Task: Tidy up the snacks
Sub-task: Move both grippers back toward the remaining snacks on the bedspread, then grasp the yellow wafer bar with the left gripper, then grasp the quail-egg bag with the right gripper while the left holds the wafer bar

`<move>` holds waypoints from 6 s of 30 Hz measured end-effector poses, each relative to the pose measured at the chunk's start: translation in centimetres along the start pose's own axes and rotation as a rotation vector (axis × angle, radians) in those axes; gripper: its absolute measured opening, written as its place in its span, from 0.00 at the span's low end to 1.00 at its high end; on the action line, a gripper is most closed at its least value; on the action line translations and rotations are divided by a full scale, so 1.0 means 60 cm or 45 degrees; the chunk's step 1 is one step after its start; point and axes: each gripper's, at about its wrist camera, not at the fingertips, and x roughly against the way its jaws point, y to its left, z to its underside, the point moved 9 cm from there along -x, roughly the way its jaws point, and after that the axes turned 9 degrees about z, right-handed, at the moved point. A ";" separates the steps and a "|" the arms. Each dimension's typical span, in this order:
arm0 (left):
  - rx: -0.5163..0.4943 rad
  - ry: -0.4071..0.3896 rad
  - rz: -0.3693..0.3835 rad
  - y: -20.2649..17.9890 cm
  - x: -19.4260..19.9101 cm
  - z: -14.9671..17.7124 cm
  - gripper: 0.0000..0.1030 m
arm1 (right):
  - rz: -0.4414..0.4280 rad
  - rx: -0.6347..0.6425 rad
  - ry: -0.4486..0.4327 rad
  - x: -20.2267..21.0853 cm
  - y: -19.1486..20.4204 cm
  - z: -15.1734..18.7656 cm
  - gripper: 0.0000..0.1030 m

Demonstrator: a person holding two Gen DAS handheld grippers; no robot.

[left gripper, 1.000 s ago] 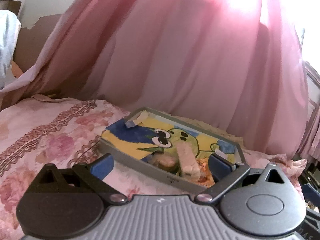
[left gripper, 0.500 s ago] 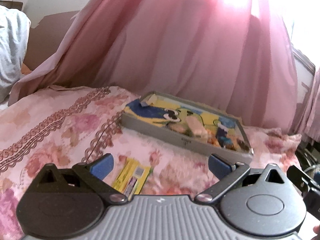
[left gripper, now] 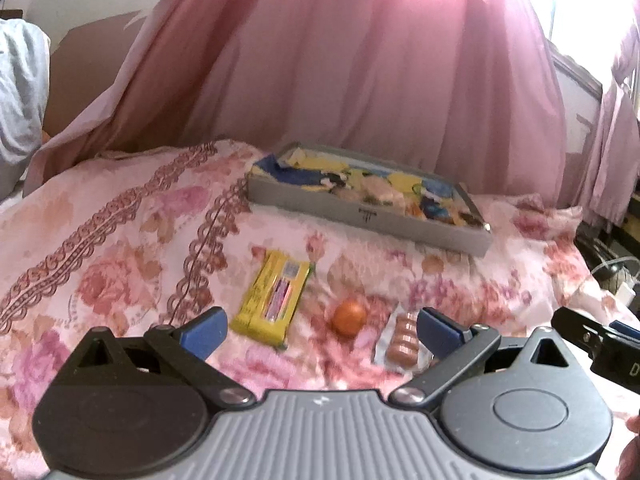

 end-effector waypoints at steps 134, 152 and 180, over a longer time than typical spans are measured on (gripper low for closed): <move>-0.257 0.564 0.024 0.051 -0.179 0.073 0.50 | -0.081 0.080 0.512 -0.181 0.147 0.148 0.59; -0.129 0.512 -0.004 0.043 -0.080 0.095 0.50 | -0.162 0.156 0.497 -0.109 0.149 0.156 0.53; -0.076 0.470 -0.012 0.043 -0.067 0.091 0.50 | -0.249 0.122 0.479 -0.114 0.171 0.172 0.31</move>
